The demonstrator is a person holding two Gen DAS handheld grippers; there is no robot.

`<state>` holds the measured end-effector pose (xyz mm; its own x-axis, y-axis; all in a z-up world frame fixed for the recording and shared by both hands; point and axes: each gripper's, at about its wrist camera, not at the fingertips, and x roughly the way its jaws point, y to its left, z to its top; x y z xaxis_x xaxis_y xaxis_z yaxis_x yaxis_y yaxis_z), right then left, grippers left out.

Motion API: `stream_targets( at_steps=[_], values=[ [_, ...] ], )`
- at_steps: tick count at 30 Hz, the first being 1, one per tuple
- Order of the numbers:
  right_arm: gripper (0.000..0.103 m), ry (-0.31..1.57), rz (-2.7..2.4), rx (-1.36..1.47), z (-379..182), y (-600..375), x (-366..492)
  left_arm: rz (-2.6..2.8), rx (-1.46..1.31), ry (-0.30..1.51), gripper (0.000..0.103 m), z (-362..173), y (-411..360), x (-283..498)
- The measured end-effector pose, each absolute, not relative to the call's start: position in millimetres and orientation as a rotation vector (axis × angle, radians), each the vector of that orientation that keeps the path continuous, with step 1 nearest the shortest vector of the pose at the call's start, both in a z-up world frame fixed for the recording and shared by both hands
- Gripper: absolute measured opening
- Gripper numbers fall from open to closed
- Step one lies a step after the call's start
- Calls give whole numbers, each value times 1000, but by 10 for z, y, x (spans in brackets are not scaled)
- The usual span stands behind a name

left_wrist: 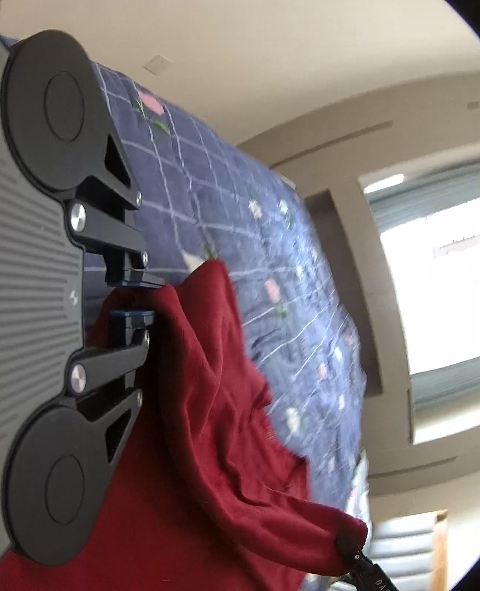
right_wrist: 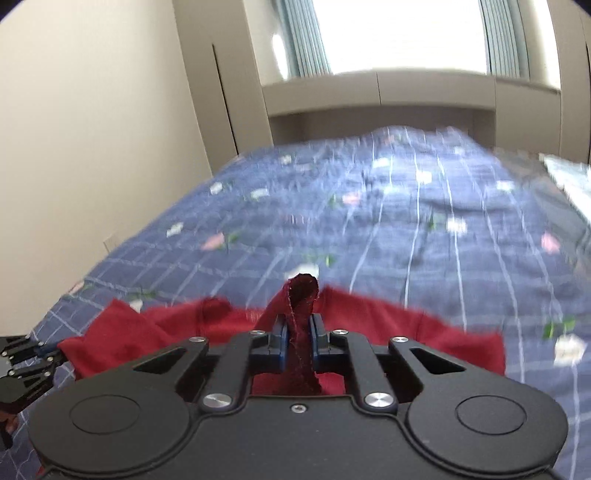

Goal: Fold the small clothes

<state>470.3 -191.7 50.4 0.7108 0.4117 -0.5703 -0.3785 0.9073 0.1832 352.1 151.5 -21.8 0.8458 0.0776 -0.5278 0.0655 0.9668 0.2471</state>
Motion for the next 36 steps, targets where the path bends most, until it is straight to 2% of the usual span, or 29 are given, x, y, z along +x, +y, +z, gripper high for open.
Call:
stream_targets(
  at_steps=[3, 7, 10, 12, 13, 14, 19, 25, 28, 30, 31, 32, 33, 34, 36],
  values=[
    [12, 641, 434, 39, 477, -1922, 4717, 94, 266, 567, 10, -223, 1499, 3448],
    [11, 722, 411, 20, 115, -1921, 4717, 122, 227, 673, 11, -386, 1522, 3481],
    [11, 757, 389, 22, -104, -1956, 4675, 101, 189, 697, 19, -391, 1557, 3466],
    [11, 764, 389, 38, -191, -2000, 4639, 90, 186, 707, 44, -349, 1596, 3434],
    [12, 761, 391, 47, -215, -2015, 4621, 87, 182, 704, 71, -321, 1628, 3399],
    [12, 756, 392, 56, -234, -2031, 4609, 74, 173, 697, 86, -293, 1667, 3353],
    [19, 739, 398, 70, -289, -2041, 4582, 34, 80, 687, 94, -169, 1831, 3210],
    [21, 729, 402, 109, -326, -2080, 4584, 42, -222, 696, 95, -93, 2106, 3705],
    [21, 730, 402, 131, -340, -2104, 4586, 64, -311, 713, 90, -180, 2192, 4089],
    [21, 725, 405, 131, -344, -2108, 4580, 60, -360, 742, 79, -254, 2238, 4324],
    [21, 722, 406, 132, -349, -2111, 4577, 54, -385, 755, 68, -295, 2251, 4399],
    [21, 719, 407, 131, -350, -2111, 4576, 45, -417, 767, 44, -335, 2262, 4452],
    [17, 716, 407, 127, -347, -2107, 4572, 33, -451, 779, 31, -367, 2275, 4492],
    [15, 707, 406, 117, -339, -2103, 4562, 38, -470, 784, 11, -378, 2270, 4505],
    [13, 675, 406, 89, -305, -2090, 4516, 67, -443, 743, 7, -300, 2219, 4465]
  ],
)
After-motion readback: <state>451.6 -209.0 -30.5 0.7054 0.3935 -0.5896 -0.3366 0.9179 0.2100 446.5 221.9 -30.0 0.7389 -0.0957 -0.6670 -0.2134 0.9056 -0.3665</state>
